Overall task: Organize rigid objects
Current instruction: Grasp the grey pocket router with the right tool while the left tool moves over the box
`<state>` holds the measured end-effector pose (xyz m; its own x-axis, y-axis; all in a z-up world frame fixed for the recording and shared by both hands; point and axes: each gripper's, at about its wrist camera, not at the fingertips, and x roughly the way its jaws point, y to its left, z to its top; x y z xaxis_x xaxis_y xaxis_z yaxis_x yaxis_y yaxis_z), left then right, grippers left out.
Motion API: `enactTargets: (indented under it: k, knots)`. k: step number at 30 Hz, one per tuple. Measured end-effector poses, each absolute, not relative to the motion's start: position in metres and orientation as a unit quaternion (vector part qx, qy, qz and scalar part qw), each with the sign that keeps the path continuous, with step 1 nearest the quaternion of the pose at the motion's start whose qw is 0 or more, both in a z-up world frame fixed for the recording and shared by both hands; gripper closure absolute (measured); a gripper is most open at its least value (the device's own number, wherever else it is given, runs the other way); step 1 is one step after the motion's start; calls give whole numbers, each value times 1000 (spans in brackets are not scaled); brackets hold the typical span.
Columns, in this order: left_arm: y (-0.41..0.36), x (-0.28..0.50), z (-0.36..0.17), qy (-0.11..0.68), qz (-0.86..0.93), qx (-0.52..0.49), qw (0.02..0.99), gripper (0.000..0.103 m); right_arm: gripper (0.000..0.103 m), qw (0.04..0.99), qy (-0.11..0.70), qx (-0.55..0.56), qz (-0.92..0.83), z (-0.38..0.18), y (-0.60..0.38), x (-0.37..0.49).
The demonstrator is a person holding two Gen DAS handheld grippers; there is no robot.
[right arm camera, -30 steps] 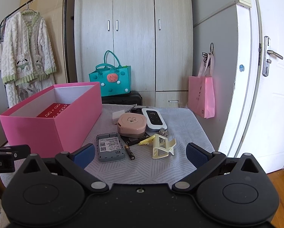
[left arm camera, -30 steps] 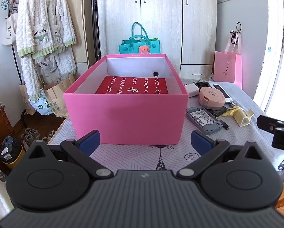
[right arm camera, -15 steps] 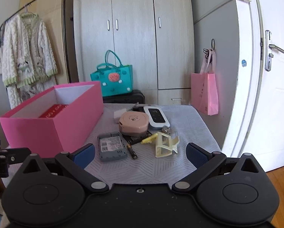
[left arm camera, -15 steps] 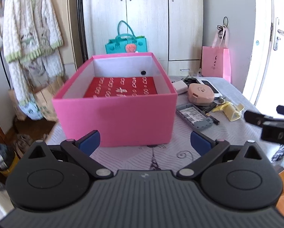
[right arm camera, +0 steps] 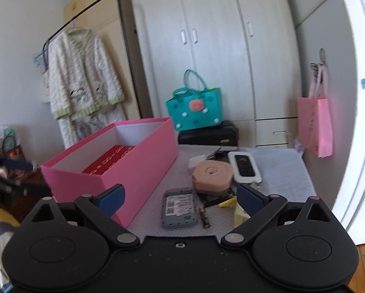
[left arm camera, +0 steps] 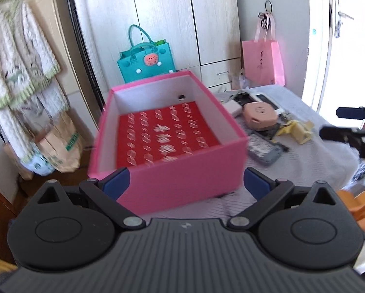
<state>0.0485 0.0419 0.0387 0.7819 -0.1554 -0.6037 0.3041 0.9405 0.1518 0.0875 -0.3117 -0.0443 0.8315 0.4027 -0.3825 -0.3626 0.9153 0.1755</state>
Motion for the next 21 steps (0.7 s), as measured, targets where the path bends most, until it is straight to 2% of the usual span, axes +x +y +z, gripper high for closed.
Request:
enactTargets:
  k: [3,4,5,6,14,15,19,21]
  knots:
    - [51,69,55,310,-118,153,931,2,12,945,232,38,227,-52,-299,99]
    - [55,78,60,317,-119,157,928,2,20,941,241,33,237,-56,-294,105]
    - [58,88,65,325,-121,156,925,2,32,936,249,25,247,-60,-289,110]
    - [62,97,70,335,-125,153,921,2,35,933,257,19,253,-63,-286,116]
    - [88,183,66,405,-110,148,896,5,34,916,318,-8,245,-87,-268,164]
    - [91,194,62,411,-104,149,894,7,34,914,327,-12,241,-90,-265,168]
    - [105,232,45,431,-83,137,888,32,33,914,335,-42,223,-99,-254,182]
    - [113,248,36,440,-78,122,887,40,31,914,340,-42,215,-101,-252,190]
